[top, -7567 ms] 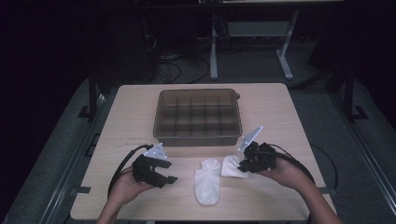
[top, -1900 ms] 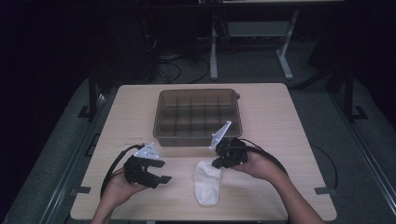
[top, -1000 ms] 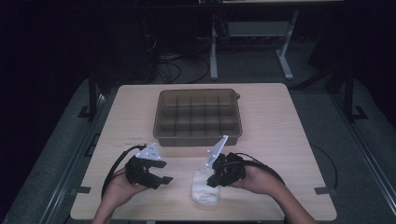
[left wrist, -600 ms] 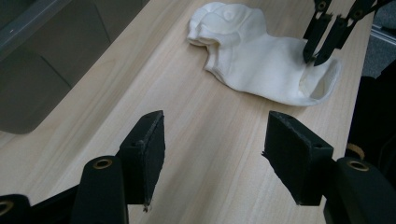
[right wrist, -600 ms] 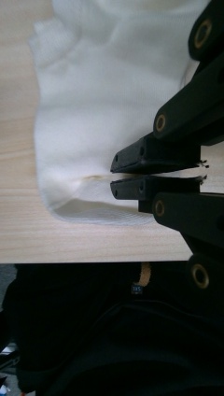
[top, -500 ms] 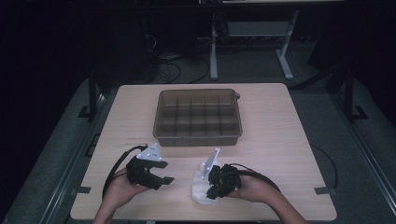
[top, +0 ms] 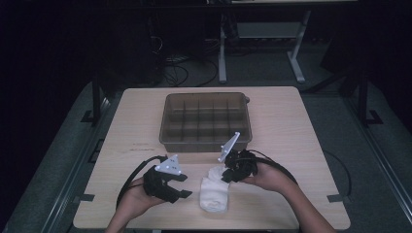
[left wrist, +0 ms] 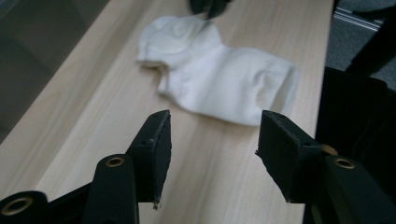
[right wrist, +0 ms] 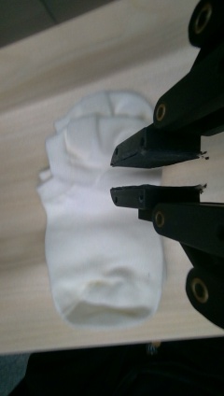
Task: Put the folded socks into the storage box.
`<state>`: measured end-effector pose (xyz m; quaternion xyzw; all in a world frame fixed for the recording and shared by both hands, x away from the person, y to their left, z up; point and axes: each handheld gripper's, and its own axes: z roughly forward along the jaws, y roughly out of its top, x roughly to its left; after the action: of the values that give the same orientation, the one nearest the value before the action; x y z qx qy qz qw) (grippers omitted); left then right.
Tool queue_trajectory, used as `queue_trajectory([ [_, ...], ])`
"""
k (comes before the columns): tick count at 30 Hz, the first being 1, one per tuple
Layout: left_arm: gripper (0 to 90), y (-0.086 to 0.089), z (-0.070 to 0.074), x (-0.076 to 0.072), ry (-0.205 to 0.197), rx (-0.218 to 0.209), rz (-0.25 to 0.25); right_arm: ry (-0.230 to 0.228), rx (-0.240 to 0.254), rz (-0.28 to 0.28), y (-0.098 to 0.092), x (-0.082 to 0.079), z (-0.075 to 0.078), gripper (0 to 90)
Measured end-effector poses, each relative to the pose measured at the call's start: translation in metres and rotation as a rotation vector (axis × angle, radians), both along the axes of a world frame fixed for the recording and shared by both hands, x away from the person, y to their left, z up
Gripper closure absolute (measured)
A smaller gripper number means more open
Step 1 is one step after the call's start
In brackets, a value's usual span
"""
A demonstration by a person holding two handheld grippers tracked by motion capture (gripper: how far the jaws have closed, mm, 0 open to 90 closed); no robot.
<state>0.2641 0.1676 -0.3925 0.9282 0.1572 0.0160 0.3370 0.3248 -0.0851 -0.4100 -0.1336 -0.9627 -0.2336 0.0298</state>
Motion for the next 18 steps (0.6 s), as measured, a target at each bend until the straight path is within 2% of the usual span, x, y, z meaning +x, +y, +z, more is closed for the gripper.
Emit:
queue_trajectory([
  [8, 47.0, -0.025, -0.004, -0.008, 0.012, 0.020, -0.078, -0.015, -0.017, -0.034, -0.002, 0.018, -0.003, 75.9],
  [18, 50.9, -0.050, -0.015, -0.013, 0.039, 0.049, -0.154, -0.008, -0.044, -0.044, 0.000, 0.026, -0.015, 70.6],
])
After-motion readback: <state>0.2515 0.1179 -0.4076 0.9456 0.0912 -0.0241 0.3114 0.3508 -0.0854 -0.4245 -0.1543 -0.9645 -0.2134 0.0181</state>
